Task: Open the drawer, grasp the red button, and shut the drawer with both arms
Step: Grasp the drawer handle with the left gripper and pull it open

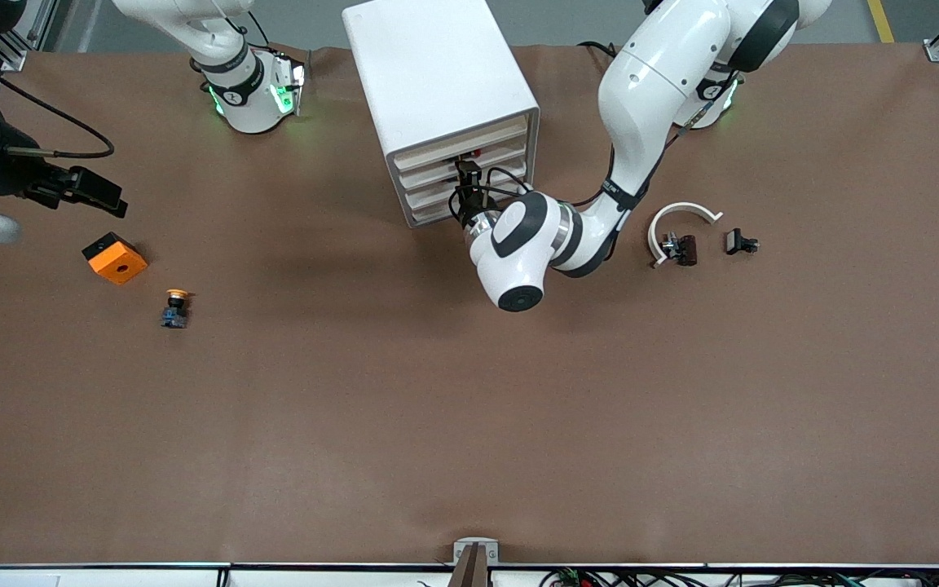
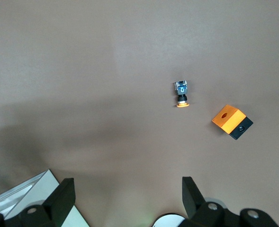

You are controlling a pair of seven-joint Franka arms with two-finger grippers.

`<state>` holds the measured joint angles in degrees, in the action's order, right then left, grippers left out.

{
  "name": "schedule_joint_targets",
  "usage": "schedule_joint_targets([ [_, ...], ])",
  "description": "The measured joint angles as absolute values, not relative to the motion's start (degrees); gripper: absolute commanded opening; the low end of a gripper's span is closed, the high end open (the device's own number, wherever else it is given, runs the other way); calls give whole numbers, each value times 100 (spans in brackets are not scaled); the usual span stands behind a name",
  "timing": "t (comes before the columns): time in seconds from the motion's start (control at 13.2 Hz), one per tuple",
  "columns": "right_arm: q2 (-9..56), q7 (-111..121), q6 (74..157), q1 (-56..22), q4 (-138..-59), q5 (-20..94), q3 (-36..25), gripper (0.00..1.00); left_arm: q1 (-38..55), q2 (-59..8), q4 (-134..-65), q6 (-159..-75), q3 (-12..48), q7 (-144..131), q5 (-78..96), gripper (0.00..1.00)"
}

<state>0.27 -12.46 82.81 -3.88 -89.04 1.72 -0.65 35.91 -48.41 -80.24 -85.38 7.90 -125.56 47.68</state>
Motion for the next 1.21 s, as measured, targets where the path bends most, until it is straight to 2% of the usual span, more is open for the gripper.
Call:
schedule_joint_targets([
  [0.3, 27, -1247, 8281, -388, -8904, 172, -65, 100, 3674, -4950, -8025, -8517, 793, -12558, 4820, 26],
  [0.53, 27, -1248, 8281, -388, -8904, 173, -65, 100, 3670, -4945, -8006, -8411, 793, -12633, 4883, 17],
  [0.91, 36, -1451, 8417, -486, -8904, 189, -55, 100, 3640, -4938, -7986, -8379, 790, -13065, 4890, 14],
  [1.21, 125, -2357, 8597, -927, -8905, 204, -44, 100, 3507, -4929, -7938, -8380, 694, -13083, 4891, 15],
])
